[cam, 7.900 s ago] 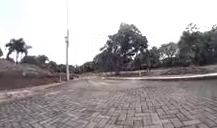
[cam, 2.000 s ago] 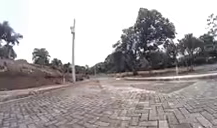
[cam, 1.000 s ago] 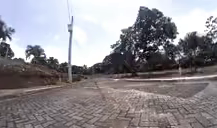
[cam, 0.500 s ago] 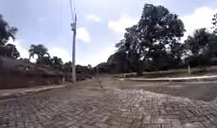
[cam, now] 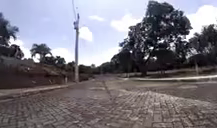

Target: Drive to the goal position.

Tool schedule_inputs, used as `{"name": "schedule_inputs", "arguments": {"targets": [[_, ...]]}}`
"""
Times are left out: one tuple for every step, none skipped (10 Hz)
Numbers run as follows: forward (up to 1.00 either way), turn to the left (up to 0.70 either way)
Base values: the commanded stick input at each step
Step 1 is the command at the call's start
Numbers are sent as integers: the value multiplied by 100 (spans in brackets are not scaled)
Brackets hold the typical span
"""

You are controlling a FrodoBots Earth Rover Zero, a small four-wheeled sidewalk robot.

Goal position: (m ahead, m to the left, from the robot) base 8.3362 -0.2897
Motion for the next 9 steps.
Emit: {"name": "schedule_inputs", "arguments": {"targets": [[70,0],[70,0],[70,0],[70,0],[70,0],[70,0],[70,0],[70,0],[70,0]]}}
